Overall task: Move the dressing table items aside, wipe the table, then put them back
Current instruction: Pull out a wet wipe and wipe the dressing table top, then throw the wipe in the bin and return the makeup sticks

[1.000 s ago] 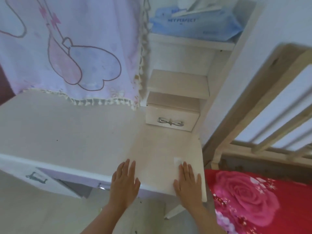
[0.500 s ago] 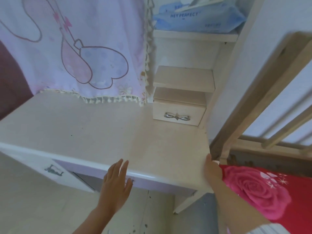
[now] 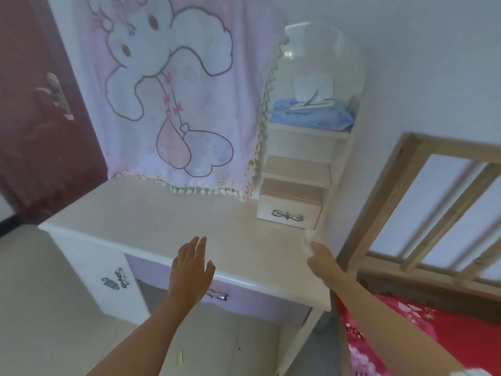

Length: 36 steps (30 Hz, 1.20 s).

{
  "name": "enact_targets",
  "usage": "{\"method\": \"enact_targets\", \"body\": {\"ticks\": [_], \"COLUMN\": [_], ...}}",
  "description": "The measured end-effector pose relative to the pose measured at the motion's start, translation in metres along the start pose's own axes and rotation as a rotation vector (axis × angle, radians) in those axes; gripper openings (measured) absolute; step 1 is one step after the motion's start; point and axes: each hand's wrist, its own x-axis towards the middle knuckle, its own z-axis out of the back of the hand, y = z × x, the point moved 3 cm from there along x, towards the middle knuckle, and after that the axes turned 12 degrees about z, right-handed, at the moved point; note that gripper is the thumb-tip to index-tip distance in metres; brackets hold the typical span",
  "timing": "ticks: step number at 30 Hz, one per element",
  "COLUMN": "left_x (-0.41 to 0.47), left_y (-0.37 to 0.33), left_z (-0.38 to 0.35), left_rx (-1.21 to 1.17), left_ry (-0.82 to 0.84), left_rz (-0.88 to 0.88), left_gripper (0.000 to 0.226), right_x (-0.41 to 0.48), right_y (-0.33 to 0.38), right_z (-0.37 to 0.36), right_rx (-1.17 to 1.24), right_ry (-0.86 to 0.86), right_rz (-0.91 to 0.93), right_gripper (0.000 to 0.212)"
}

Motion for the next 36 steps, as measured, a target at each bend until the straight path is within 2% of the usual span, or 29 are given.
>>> {"method": "enact_targets", "body": {"ticks": [3, 7, 10, 14, 17, 21, 23, 25, 27, 29, 31, 34, 36], "left_x": [-0.026, -0.067, -0.101, -0.155, -0.210, -0.306, -0.356, -0.408, -0.458, -0.503, -0.546, -0.600, -0.633], "left_y": [0.013, 0.041, 0.071, 0.117, 0.148, 0.171, 0.178, 0.181, 0.185, 0.188, 0.191, 0.199, 0.210], "left_z": [0.026, 0.056, 0.077, 0.117, 0.146, 0.166, 0.171, 0.179, 0.187, 0.198, 0.208, 0.224, 0.236], "left_rx": [-0.050, -0.064, -0.055, 0.016, 0.073, 0.101, 0.129, 0.157, 0.161, 0.168, 0.187, 0.197, 0.225], "left_ry": [-0.044, -0.079, -0.112, -0.210, -0.306, -0.417, -0.445, -0.458, -0.501, -0.590, -0.644, -0.722, -0.777], "left_rz": [0.004, 0.044, 0.131, 0.300, 0.473, 0.753, 0.878, 0.991, 1.108, 1.185, 1.276, 1.367, 1.404], "left_gripper": [0.056, 0.056, 0.055, 0.062, 0.077, 0.073, 0.079, 0.096, 0.100, 0.094, 0.079, 0.065, 0.058], "right_x": [-0.026, -0.062, -0.080, -0.102, -0.132, -0.195, -0.235, -0.279, -0.325, -0.371, -0.417, -0.482, -0.524], "right_y": [0.030, 0.066, 0.095, 0.143, 0.181, 0.216, 0.227, 0.236, 0.245, 0.256, 0.269, 0.290, 0.306], "right_z": [-0.009, -0.030, -0.056, -0.104, -0.144, -0.200, -0.225, -0.248, -0.266, -0.281, -0.293, -0.310, -0.324], "right_rx": [-0.042, -0.052, -0.097, -0.269, -0.334, -0.451, -0.409, -0.354, -0.333, -0.317, -0.291, -0.289, -0.277], "right_ry": [-0.005, 0.058, 0.220, 0.457, 0.589, 0.746, 0.794, 0.902, 1.007, 1.094, 1.176, 1.232, 1.258], "right_rz": [0.111, 0.268, 0.358, 0.559, 0.785, 1.128, 1.211, 1.226, 1.266, 1.320, 1.395, 1.522, 1.605], "right_gripper": [0.025, 0.027, 0.029, 0.007, 0.020, 0.031, 0.034, 0.036, 0.033, 0.030, 0.028, 0.024, 0.012]}}
